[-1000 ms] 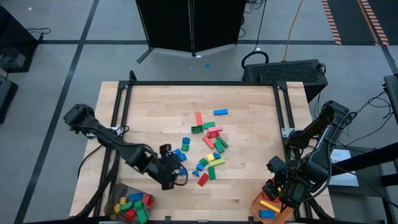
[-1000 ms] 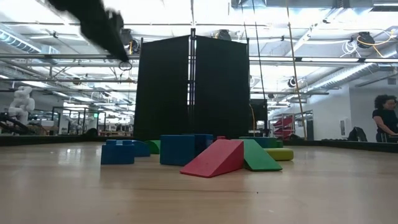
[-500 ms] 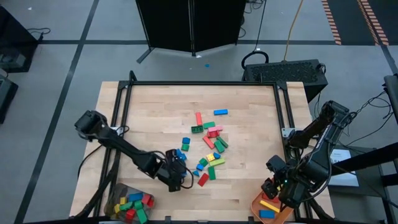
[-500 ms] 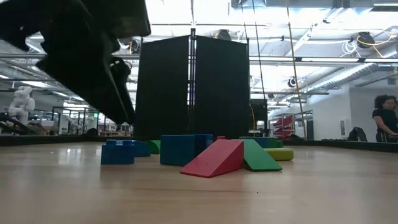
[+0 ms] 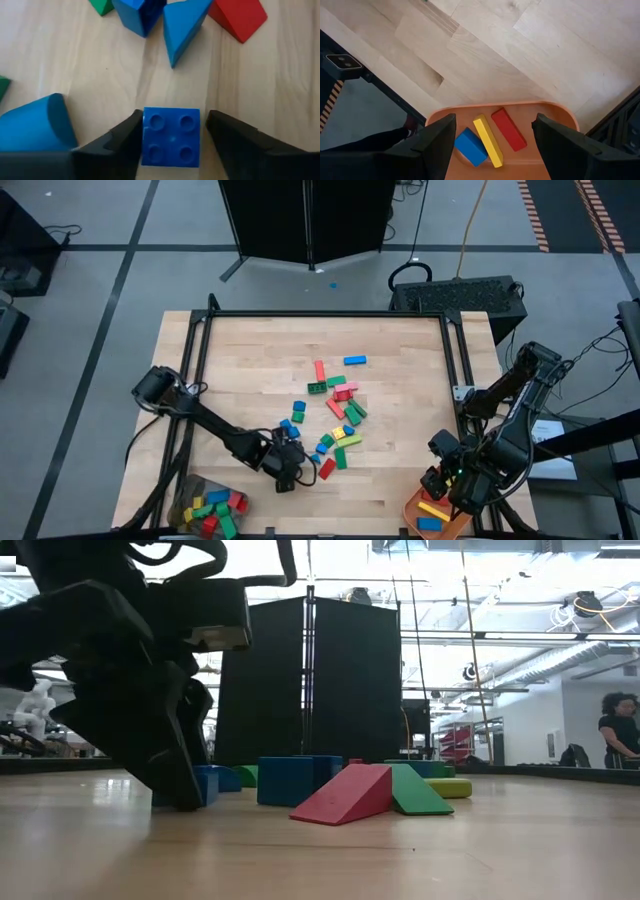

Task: Sort blocks by size
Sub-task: Put the blue square game piece into the black bin

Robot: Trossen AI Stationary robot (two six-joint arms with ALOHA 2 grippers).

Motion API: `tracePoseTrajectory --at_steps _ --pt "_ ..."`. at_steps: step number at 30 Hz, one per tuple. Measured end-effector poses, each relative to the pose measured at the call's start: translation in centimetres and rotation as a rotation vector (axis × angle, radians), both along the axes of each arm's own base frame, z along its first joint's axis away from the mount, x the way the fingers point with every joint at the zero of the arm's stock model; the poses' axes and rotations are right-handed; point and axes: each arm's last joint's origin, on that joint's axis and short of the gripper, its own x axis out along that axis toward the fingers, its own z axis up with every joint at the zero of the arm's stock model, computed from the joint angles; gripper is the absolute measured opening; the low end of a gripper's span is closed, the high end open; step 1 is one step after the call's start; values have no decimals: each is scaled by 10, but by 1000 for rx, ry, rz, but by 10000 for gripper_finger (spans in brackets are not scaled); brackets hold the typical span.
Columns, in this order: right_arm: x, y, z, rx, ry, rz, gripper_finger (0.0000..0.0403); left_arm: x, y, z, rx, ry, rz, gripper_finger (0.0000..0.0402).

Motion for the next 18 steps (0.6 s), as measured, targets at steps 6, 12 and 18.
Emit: tracePoseTrajectory --at_steps 6,12,18 --pt "0 0 0 -4 -1 15 256 -2 1 5 -25 20 -25 126" --pt "0 0 0 -7 1 16 256 -11 10 28 -29 54 -58 126" --pt "0 0 0 -8 2 17 256 -34 21 91 -88 86 -91 126"
